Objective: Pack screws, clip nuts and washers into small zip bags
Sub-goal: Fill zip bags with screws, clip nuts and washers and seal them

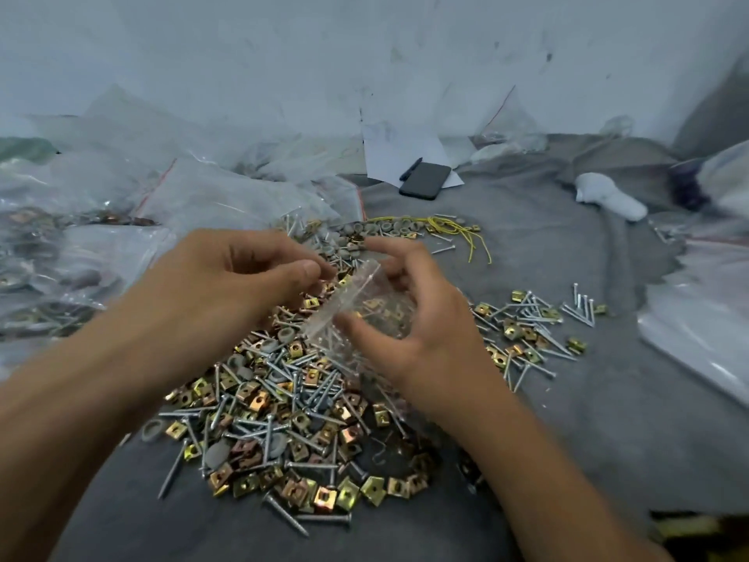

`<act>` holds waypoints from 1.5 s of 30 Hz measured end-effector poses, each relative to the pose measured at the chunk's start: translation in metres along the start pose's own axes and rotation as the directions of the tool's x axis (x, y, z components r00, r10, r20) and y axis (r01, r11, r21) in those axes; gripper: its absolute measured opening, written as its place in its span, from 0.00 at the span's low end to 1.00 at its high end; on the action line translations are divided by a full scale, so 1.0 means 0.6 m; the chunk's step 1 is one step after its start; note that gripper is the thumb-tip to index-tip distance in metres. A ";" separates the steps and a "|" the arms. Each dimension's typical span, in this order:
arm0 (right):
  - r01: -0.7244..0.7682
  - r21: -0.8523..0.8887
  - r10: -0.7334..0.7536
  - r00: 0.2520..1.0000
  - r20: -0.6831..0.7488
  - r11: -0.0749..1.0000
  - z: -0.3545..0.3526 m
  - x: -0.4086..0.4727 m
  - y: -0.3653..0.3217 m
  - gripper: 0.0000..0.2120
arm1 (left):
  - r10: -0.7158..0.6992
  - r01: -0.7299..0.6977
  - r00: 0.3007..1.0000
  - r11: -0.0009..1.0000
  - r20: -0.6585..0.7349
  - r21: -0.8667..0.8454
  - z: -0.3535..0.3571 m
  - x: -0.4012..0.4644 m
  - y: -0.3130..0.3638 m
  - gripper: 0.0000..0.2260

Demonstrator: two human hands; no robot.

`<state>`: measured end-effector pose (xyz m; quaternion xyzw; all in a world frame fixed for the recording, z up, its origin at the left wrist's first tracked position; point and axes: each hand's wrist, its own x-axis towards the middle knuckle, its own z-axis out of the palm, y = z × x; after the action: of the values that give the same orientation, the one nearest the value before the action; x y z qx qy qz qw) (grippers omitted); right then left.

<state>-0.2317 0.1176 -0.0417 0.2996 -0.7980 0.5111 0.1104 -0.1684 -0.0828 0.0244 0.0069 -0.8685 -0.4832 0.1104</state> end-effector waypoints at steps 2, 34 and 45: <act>-0.095 0.052 0.098 0.994 -0.055 0.994 -0.006 0.003 0.003 0.29 | -0.053 0.044 0.995 0.994 0.088 0.105 0.002 0.000 -0.006 0.14; -0.577 -0.745 0.501 0.778 -0.379 0.334 -0.224 -0.028 0.064 0.07 | 0.300 -0.321 0.940 0.939 -0.161 -0.122 0.013 0.081 -0.130 0.22; -0.428 -0.633 0.301 0.904 -0.305 0.645 -0.236 -0.033 0.084 0.07 | 0.276 -0.309 0.946 0.925 -0.168 -0.221 0.028 0.072 -0.109 0.23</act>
<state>-0.2642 0.2646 -0.0249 0.0246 -0.9605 0.2143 0.1759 -0.2202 -0.1089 -0.0311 -0.1045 -0.7841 -0.5630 0.2393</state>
